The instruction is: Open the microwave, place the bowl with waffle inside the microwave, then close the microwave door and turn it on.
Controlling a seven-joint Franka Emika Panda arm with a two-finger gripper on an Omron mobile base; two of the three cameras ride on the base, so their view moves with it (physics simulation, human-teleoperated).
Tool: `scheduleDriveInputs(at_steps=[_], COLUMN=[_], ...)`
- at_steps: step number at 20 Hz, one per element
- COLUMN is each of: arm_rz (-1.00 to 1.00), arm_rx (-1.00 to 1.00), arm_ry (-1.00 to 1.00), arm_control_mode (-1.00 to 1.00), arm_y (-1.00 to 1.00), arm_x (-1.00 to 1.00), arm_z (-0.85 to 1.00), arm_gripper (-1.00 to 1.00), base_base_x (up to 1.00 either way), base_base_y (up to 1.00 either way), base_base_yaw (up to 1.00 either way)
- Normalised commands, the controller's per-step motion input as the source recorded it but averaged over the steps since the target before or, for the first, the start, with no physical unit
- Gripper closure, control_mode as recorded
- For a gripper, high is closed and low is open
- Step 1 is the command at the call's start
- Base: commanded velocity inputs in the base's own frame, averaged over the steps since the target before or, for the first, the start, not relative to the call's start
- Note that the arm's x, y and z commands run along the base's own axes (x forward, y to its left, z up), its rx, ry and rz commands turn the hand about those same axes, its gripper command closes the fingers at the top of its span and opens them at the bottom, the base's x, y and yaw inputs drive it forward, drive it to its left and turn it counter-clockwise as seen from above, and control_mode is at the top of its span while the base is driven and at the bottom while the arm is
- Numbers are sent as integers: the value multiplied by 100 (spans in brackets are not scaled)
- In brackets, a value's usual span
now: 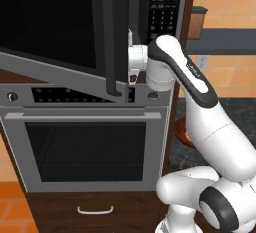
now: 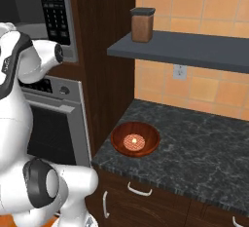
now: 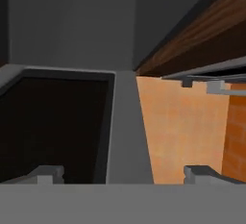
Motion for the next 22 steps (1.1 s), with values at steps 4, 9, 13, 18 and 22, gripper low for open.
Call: scheduleDriveInputs(at_steps=[4, 9, 13, 18, 22], arm_rz=[16, 18, 13, 11, 9], arm_rx=[1, 0, 0, 0, 0], arm_ry=[0, 0, -3, -3, -1], arm_control_mode=[-100, -100, -100, -100, -100], arm_y=[61, 68, 76, 78, 84], arm_x=[12, -36, -59, -57, -43], arm_z=[0, 0, 0, 0, 0], arm_gripper=[-100, -100, -100, -100, -100], base_base_x=[0, 0, 0, 0, 0], base_base_y=[0, 0, 0, 0, 0], base_base_yaw=[0, 0, 0, 0, 0])
